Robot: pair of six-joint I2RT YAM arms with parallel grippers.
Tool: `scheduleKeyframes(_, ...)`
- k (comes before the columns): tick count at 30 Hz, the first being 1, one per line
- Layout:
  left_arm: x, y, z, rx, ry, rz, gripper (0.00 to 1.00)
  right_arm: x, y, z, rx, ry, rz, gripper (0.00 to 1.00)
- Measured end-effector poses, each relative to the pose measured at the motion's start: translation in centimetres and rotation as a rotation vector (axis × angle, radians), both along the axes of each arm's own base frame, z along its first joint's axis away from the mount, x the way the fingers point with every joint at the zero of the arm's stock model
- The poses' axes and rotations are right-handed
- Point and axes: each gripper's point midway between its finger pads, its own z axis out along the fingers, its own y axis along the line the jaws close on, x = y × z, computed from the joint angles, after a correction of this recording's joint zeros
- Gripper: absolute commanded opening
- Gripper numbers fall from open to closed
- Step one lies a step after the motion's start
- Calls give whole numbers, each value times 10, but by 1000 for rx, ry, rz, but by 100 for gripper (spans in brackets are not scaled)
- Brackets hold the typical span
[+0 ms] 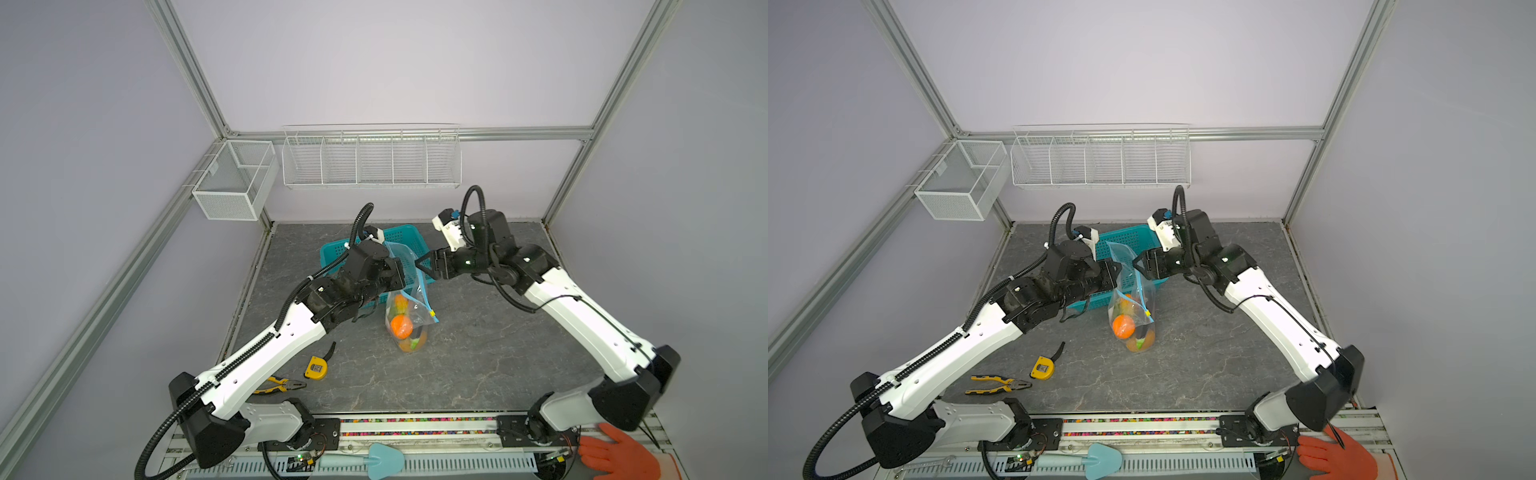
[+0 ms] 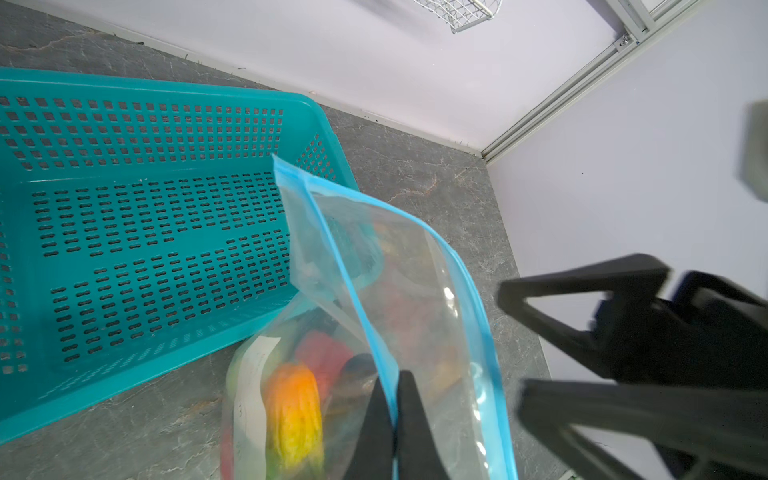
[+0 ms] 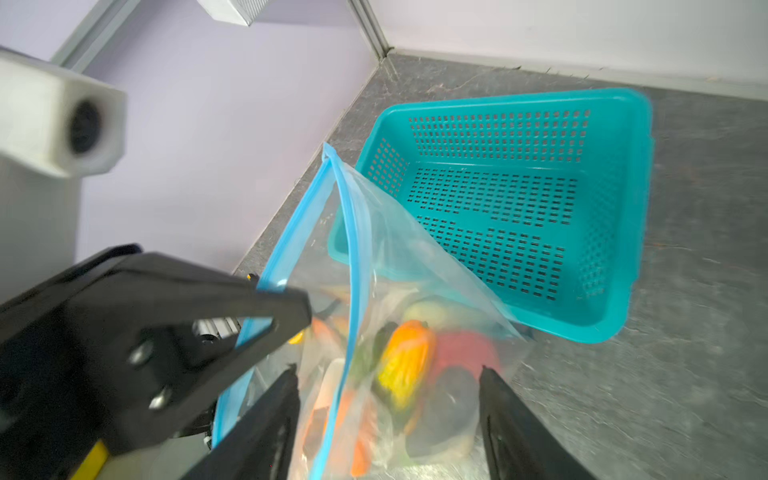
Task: Place the food in the zip-top bag and seal the zipper
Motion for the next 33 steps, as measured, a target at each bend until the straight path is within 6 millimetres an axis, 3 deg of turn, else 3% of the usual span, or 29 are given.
scheduleKeyframes(5,3,-3,-2,-17,27,19,0,-48,-47,28,70,-190,-12,71)
scheduleKeyframes(11,9,-10,0,-42,47,36,0,-98,-68,9,135,-286,22,68)
scheduleKeyframes(16,10,-12,4,-65,59,42,0,-122,-67,-23,167,-252,58,62)
scheduleKeyframes(20,10,-14,5,-77,67,44,0,-130,-59,-44,186,-203,77,57)
scheduleKeyframes(33,10,-16,3,-88,81,44,0,-137,-12,-58,180,-177,175,34)
